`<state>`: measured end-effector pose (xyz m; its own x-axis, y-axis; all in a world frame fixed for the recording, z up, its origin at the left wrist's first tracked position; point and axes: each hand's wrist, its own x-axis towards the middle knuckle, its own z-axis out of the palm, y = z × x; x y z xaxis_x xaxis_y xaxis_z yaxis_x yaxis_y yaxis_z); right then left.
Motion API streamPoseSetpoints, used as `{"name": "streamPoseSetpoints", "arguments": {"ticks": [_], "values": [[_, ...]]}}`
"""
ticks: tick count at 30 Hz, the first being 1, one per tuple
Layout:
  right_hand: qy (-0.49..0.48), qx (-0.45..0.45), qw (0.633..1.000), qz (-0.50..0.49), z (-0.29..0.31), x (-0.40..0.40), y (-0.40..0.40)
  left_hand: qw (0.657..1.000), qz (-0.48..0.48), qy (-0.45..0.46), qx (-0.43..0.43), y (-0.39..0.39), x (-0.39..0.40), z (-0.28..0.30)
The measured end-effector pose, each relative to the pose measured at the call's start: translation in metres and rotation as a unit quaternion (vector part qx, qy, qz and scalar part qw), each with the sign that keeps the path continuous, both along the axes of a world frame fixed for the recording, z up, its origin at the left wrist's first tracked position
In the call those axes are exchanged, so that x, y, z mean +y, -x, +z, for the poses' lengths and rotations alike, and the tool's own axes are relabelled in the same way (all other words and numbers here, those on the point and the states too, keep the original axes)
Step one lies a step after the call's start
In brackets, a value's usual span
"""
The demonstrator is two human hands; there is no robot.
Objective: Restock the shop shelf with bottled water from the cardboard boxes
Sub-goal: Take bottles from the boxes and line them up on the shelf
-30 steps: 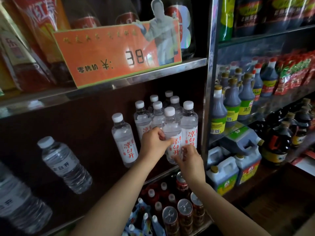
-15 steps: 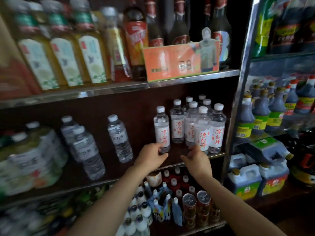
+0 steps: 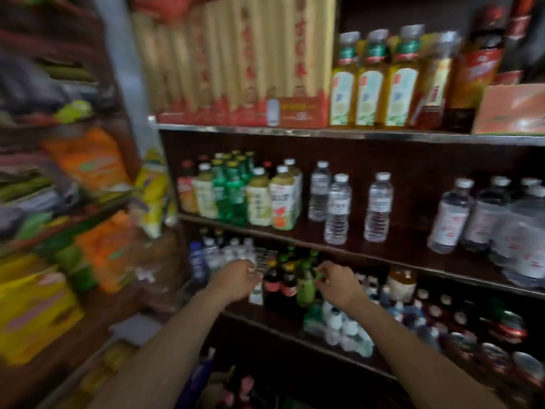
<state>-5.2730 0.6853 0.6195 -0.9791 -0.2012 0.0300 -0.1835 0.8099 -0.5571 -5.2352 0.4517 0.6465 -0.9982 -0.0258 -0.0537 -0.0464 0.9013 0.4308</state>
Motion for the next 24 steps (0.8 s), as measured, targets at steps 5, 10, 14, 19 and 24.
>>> {"name": "streamPoseSetpoints", "arguments": {"ticks": [5,10,14,19,24], "values": [[-0.005,-0.001,0.994,0.107,0.003,-0.125,-0.068,0.995,0.09,0.042,-0.007,-0.12,-0.122,0.002],[-0.008,-0.008,0.971,0.237,0.001,-0.244,-0.141,0.982,0.187,0.037,0.01,-0.257,-0.215,-0.004],[0.006,-0.025,0.943,0.331,-0.006,-0.337,-0.202,0.957,0.287,0.032,0.024,-0.362,-0.264,-0.003],[0.017,-0.059,0.897,0.437,-0.024,-0.433,-0.284,0.881,0.47,0.002,0.059,-0.465,-0.316,-0.01],[0.0,-0.088,0.85,0.52,-0.04,-0.511,-0.353,0.837,0.546,-0.023,-0.022,-0.54,-0.352,-0.031]]}}
